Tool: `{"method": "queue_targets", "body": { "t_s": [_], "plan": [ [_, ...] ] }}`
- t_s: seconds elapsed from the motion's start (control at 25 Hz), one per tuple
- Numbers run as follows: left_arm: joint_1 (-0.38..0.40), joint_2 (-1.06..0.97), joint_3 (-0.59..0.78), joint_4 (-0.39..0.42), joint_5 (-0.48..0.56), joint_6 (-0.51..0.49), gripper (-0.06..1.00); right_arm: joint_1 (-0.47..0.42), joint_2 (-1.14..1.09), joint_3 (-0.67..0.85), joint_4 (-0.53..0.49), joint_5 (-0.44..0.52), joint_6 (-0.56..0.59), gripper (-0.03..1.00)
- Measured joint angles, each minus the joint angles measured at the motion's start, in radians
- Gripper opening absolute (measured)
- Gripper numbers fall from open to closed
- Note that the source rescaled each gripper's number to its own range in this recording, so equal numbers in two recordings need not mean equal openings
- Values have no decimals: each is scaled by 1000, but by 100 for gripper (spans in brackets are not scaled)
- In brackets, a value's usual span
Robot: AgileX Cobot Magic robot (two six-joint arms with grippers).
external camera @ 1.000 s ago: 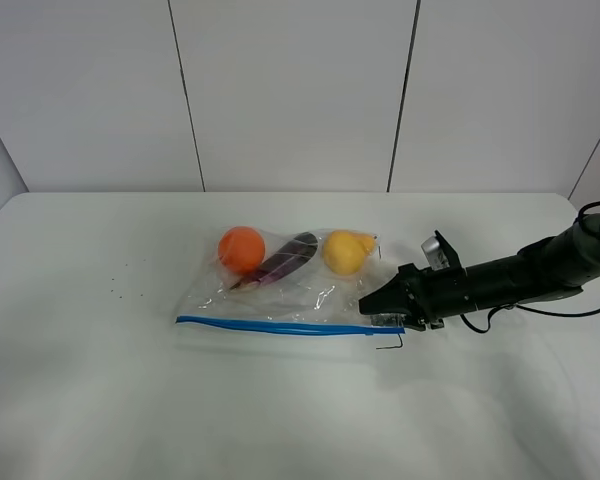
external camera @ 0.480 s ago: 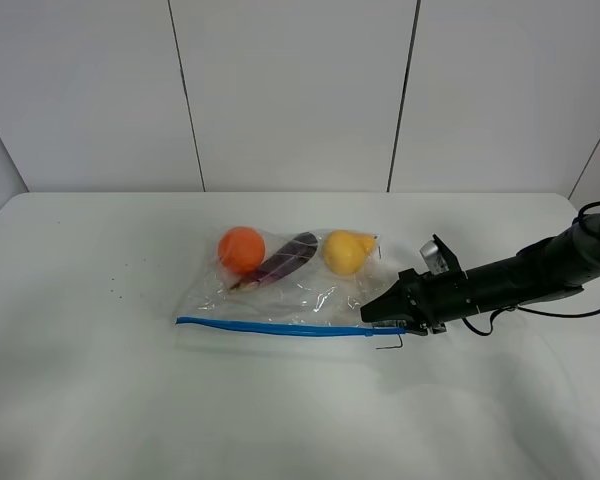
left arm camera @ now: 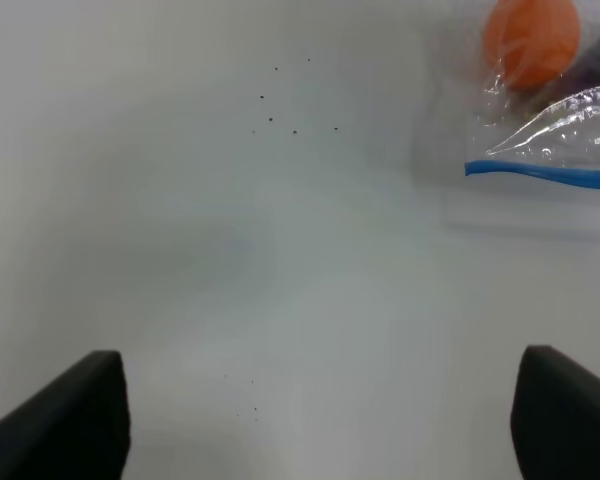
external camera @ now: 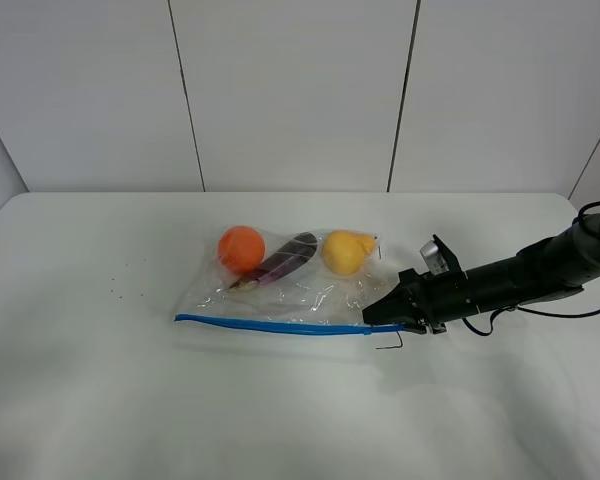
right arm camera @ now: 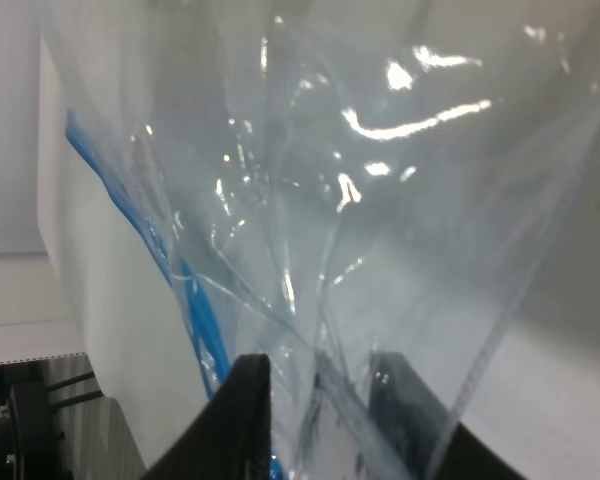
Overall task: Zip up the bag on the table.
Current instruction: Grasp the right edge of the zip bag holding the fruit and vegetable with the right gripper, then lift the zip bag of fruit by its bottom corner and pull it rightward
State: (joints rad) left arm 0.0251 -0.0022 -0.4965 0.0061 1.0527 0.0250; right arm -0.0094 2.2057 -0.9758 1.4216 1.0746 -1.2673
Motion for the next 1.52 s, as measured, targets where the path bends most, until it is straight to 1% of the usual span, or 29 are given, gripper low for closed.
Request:
{"method": "queue_targets", "body": {
  "t_s": [0.36, 0.64, 1.04, 1.12, 1.2, 1.24, 1.28, 1.52],
  "plan": [
    [0, 0, 0, 0, 0, 0, 100, 0, 0, 0, -15, 0, 15, 28],
    [0, 0, 0, 0, 0, 0, 100, -38, 0, 0, -21, 9, 27, 28],
    [0, 0, 0, 0, 0, 0, 100, -35, 0, 0, -44, 14, 39, 28],
    [0, 0, 0, 0, 0, 0, 100, -35, 0, 0, -44, 13, 39, 24],
    [0, 0, 0, 0, 0, 0, 100, -35, 0, 0, -44, 12, 38, 13],
    [0, 0, 0, 0, 0, 0, 100, -35, 0, 0, -44, 12, 36, 5],
    [0, 0, 0, 0, 0, 0, 100, -35, 0, 0, -44, 12, 33, 0],
    [0, 0, 0, 0, 0, 0, 100, -35, 0, 0, -39, 20, 27, 0]
  ]
}}
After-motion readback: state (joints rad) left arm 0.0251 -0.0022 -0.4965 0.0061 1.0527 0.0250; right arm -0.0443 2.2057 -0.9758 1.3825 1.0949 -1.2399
